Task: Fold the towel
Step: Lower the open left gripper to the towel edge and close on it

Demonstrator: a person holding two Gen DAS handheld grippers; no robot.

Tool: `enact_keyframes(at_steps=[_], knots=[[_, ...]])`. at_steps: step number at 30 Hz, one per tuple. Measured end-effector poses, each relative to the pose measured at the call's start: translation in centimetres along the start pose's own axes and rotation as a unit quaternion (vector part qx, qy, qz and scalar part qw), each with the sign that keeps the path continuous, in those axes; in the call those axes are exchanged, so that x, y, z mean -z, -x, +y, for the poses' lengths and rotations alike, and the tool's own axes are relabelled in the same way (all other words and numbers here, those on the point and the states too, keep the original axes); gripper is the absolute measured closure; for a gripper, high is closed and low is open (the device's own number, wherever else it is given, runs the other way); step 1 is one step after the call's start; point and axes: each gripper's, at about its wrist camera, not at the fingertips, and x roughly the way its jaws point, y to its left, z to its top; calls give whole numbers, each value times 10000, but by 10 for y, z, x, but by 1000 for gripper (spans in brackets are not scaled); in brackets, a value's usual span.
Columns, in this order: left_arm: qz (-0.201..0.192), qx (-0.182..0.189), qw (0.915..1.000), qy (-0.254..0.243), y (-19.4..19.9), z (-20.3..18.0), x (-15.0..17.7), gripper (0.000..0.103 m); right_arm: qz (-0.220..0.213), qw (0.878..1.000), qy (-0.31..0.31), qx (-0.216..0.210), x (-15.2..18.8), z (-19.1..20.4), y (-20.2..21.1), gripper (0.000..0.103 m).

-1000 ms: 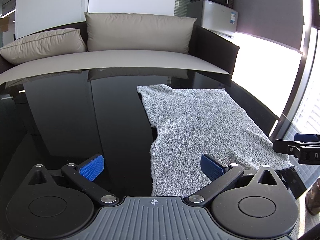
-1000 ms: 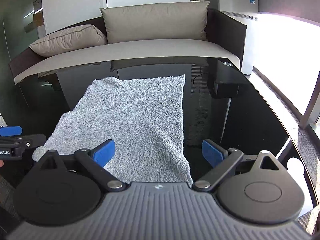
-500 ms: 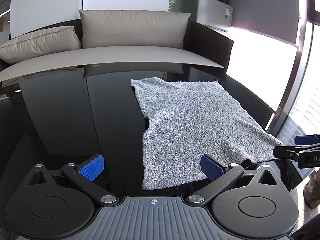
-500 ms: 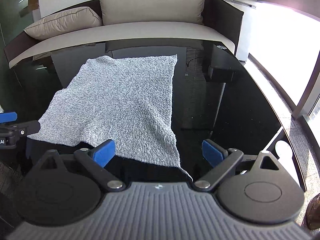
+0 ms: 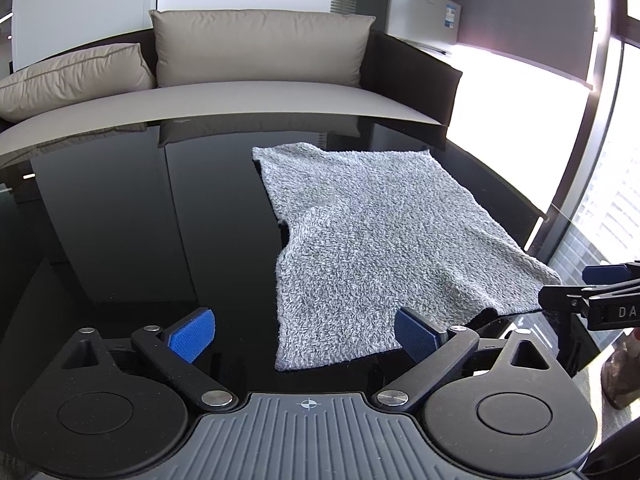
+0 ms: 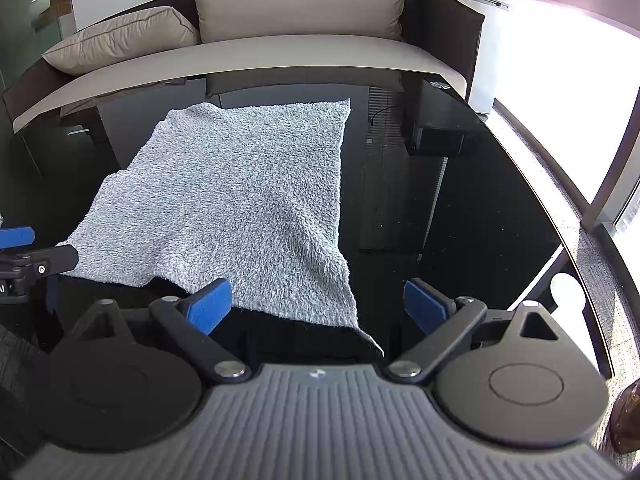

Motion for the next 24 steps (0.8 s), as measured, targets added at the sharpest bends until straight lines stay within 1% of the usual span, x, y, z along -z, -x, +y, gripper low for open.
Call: enact_keyframes(at_steps=[2, 3, 4, 6, 7, 8, 11, 15, 17, 19, 20, 21, 23, 24], knots=[[78, 60, 10000, -16, -2, 0, 1, 33, -21, 10000, 15, -8, 0, 0, 1, 11], [102, 87, 9999, -34, -3, -1, 2, 38, -8, 10000, 17, -18, 0, 0, 1, 18], [110, 97, 9999, -50, -3, -1, 2, 41, 5, 10000, 20, -27, 1, 0, 0, 25], [111, 87, 9999, -92, -2, -3, 3, 46, 76, 10000, 4, -26, 1, -1, -2, 31], [107, 74, 9999, -114, -2, -3, 3, 47, 104, 9999, -16, -35, 1, -2, -2, 33], [105, 60, 9998, -125, -2, -3, 4, 50, 120, 9999, -19, -48, 1, -2, -3, 34], [105, 17, 9998, -141, -1, -3, 4, 57, 212, 9997, -9, -78, 2, -2, -4, 43], [103, -59, 9996, -247, -1, -6, 3, 69, 228, 9997, 33, -29, 3, 0, -5, 50], [98, -68, 9995, -300, 0, -8, 4, 73, 220, 9997, 51, 17, 4, 1, -4, 56], [93, -60, 9994, -336, 1, -9, 4, 79, 209, 9997, 86, 85, 4, 2, -4, 71], [90, -53, 9993, -356, 1, -10, 4, 86, 204, 9997, 96, 80, 4, 2, -4, 74], [87, -47, 9992, -375, 1, -11, 4, 90, 186, 9997, 130, 59, 4, 3, -3, 78], [79, -42, 9992, -390, 1, -12, 4, 92, 179, 9997, 155, 49, 4, 4, -3, 84], [79, -35, 9992, -391, 1, -12, 4, 95, 176, 9997, 150, 49, 4, 4, -3, 88]])
